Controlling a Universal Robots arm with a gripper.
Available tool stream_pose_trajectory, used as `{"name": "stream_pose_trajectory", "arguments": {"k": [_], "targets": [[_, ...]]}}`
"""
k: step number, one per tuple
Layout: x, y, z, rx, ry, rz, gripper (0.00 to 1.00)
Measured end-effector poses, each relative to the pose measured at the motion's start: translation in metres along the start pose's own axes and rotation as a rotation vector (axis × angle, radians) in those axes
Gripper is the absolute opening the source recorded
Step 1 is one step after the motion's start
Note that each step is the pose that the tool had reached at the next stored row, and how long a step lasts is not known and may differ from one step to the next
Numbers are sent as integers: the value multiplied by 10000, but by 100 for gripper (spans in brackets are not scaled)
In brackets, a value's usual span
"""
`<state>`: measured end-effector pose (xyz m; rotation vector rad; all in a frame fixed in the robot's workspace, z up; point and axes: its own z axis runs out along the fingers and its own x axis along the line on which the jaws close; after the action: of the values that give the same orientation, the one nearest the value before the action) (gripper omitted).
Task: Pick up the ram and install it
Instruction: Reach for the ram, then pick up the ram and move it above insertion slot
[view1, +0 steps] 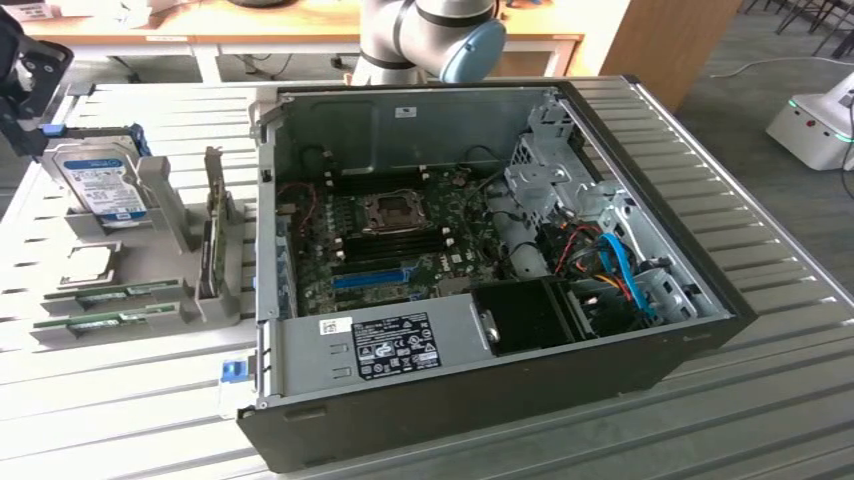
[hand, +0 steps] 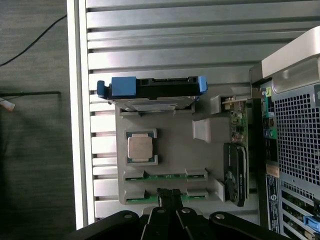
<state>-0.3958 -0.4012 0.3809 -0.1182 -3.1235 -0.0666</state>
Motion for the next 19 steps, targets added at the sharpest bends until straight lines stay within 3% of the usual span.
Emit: {"name": "stream_pose_trajectory", "arguments": {"k": [9,19], "targets": [[-6,-83,-4,0,1,0,11],[-6,-84,-4,0,0,1,11]]}}
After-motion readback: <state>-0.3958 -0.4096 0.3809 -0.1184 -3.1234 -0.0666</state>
